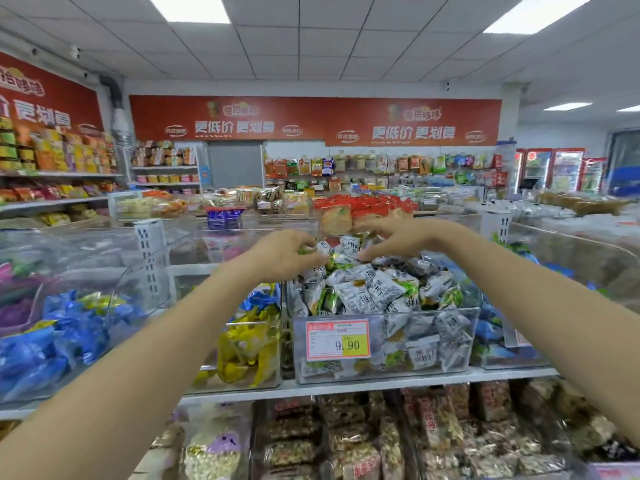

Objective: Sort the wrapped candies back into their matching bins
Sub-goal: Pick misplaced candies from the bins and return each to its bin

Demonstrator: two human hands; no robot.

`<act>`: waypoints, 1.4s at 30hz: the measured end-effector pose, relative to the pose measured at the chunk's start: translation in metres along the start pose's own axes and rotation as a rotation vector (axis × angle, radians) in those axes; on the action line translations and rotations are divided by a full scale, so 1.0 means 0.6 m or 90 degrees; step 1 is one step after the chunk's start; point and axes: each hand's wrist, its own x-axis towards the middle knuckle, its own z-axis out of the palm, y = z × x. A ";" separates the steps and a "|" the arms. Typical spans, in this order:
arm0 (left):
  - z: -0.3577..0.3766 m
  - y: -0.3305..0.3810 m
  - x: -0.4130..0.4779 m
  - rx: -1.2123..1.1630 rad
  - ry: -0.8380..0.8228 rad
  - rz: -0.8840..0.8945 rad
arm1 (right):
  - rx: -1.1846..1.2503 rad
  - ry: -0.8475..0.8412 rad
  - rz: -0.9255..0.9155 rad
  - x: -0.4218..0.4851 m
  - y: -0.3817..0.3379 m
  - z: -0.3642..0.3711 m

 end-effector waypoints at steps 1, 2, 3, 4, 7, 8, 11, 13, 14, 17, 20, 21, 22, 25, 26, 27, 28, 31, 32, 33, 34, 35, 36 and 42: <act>0.000 -0.001 0.001 -0.007 -0.003 0.004 | -0.028 -0.010 0.011 0.013 -0.002 0.007; -0.001 -0.003 0.002 -0.017 -0.002 0.005 | -0.043 -0.002 0.012 0.026 -0.002 0.013; -0.001 -0.006 0.005 -0.027 0.001 0.006 | -0.044 0.016 0.003 0.036 -0.002 0.016; -0.002 -0.008 0.009 -0.037 0.004 0.005 | -0.038 0.033 -0.011 0.045 -0.002 0.017; -0.005 -0.011 0.018 -0.054 0.002 0.003 | -0.006 0.062 -0.069 0.064 -0.002 0.016; -0.005 -0.009 0.022 -0.059 0.005 0.004 | 0.011 0.069 -0.086 0.068 -0.002 0.015; -0.011 0.005 0.034 -0.051 0.047 0.038 | 0.068 0.080 -0.125 0.067 -0.001 -0.004; -0.019 0.017 0.044 -0.052 0.051 0.086 | 0.109 0.049 -0.113 0.057 0.006 -0.033; -0.022 0.023 0.050 -0.058 0.035 0.111 | 0.115 0.044 -0.103 0.049 0.013 -0.050; -0.019 0.036 0.070 -0.060 -0.103 0.139 | 0.088 0.025 -0.060 0.025 0.039 -0.091; 0.000 0.044 0.096 0.038 -0.266 0.100 | 0.008 -0.127 0.024 0.010 0.051 -0.096; 0.006 0.044 0.104 0.081 -0.289 0.090 | -0.017 -0.169 0.049 0.010 0.050 -0.087; 0.010 0.044 0.111 0.115 -0.298 0.082 | -0.039 -0.182 0.066 0.013 0.049 -0.075; 0.011 0.037 0.126 0.146 -0.277 0.066 | -0.134 -0.108 0.048 0.037 0.049 -0.043; 0.008 0.033 0.128 0.162 -0.250 0.068 | -0.138 -0.085 0.023 0.045 0.050 -0.038; 0.004 0.026 0.129 0.182 -0.216 0.068 | -0.123 -0.068 0.004 0.053 0.052 -0.035; 0.002 0.018 0.131 0.195 -0.183 0.066 | -0.099 -0.051 -0.014 0.058 0.053 -0.035; -0.004 0.000 0.132 0.171 -0.147 0.048 | -0.084 0.018 -0.014 0.070 0.066 -0.041; -0.005 -0.002 0.131 0.163 -0.144 0.048 | -0.089 0.043 -0.006 0.072 0.072 -0.045; -0.005 -0.002 0.130 0.161 -0.140 0.051 | -0.084 0.060 0.002 0.075 0.078 -0.047; -0.005 -0.001 0.129 0.166 -0.132 0.054 | -0.075 0.072 0.005 0.076 0.081 -0.050; -0.004 -0.001 0.128 0.174 -0.126 0.054 | -0.075 0.083 0.016 0.077 0.086 -0.052; -0.003 -0.001 0.127 0.185 -0.122 0.052 | -0.079 0.095 0.022 0.076 0.088 -0.054; -0.015 -0.018 0.113 0.042 0.008 0.019 | 0.027 0.008 -0.088 0.057 0.037 -0.059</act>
